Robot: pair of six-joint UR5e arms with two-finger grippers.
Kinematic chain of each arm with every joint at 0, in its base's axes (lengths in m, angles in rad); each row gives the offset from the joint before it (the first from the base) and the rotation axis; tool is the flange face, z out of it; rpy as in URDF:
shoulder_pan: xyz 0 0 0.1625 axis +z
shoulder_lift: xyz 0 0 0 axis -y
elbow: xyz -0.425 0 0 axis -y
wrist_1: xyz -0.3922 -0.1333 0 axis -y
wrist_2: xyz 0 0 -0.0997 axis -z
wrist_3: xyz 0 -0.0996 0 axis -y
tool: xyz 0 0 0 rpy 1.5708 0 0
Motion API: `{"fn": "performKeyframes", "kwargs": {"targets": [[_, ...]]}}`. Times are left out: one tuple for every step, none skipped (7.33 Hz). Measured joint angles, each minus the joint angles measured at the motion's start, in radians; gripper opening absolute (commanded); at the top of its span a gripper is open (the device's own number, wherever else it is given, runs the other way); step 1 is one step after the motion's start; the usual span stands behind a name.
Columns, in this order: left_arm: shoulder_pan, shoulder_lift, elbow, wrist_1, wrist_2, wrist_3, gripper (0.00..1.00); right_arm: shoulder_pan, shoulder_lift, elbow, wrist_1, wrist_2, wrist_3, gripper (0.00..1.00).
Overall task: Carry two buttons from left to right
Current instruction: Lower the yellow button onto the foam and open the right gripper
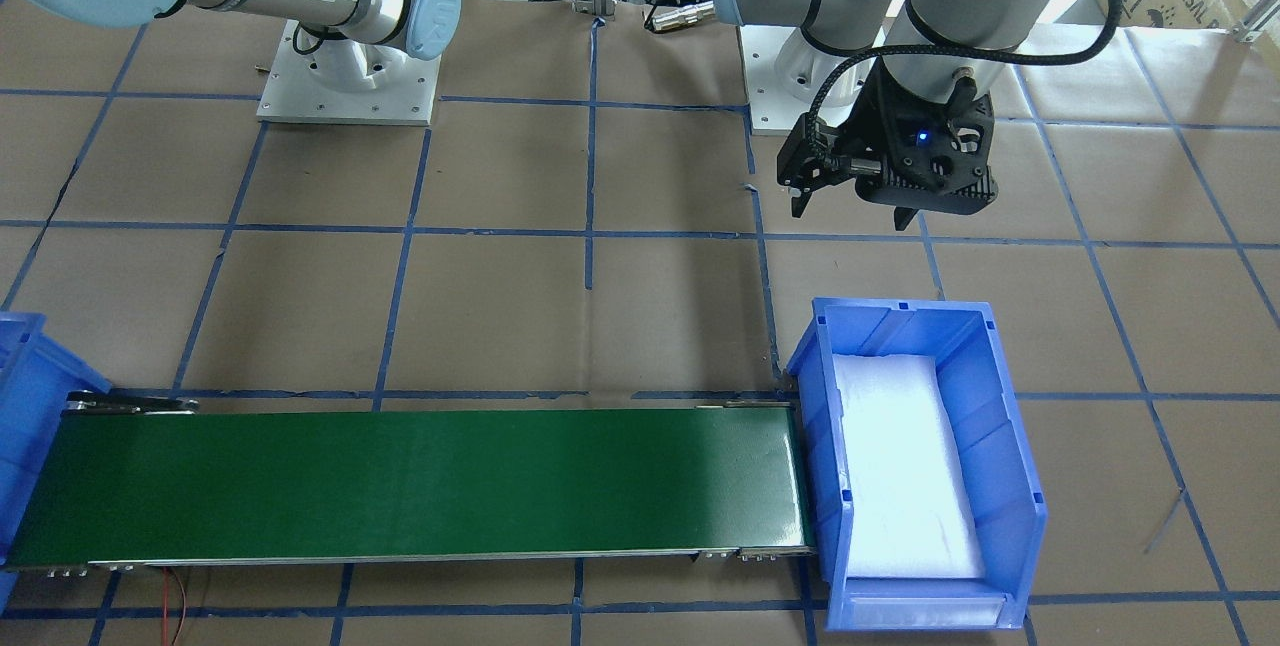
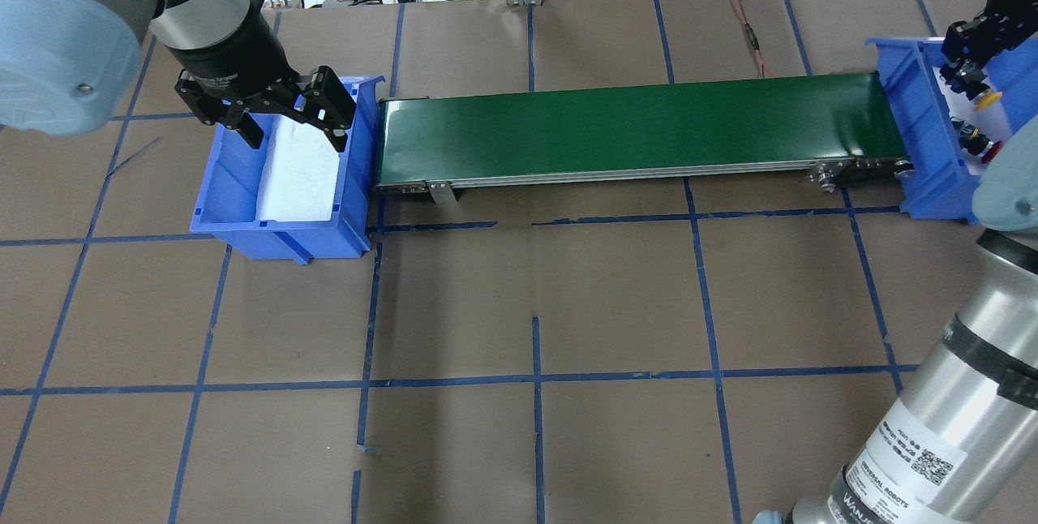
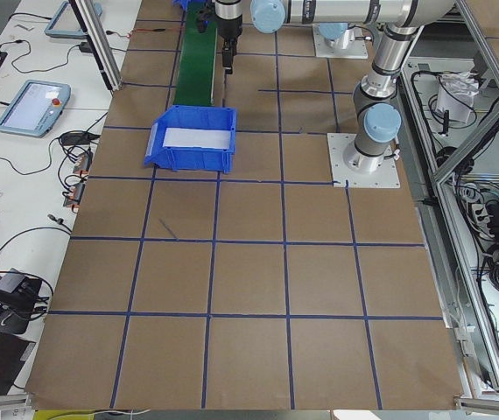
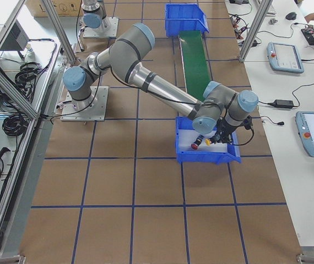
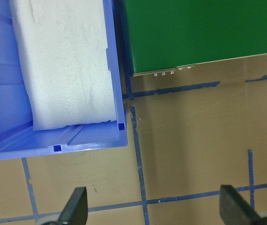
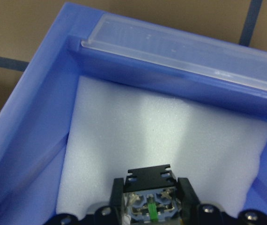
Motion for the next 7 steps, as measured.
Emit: {"fn": "performKeyframes", "kwargs": {"targets": [[0.000,0.001,0.000,0.000,0.000,0.000,1.00,0.000,0.003,-0.002,0.000,0.001,-0.001,0.48],[0.000,0.001,0.000,0.000,0.000,0.000,1.00,0.000,0.005,-0.003,0.001,0.000,-0.003,0.57],[0.000,0.001,0.000,-0.002,0.000,0.000,1.00,0.001,0.005,-0.005,0.000,-0.002,-0.005,0.63],[0.001,0.001,0.000,-0.003,-0.001,0.000,1.00,0.001,0.004,-0.008,-0.001,-0.003,-0.007,0.96],[0.001,0.001,0.000,-0.003,-0.001,0.000,1.00,0.002,-0.001,-0.011,-0.002,-0.001,-0.008,1.00],[0.001,0.000,0.000,-0.002,-0.001,0.000,1.00,0.005,-0.015,-0.015,-0.001,0.001,-0.009,1.00],[0.001,0.000,0.000,-0.001,-0.001,0.000,1.00,0.013,-0.046,-0.020,0.018,0.001,-0.008,1.00]]}}
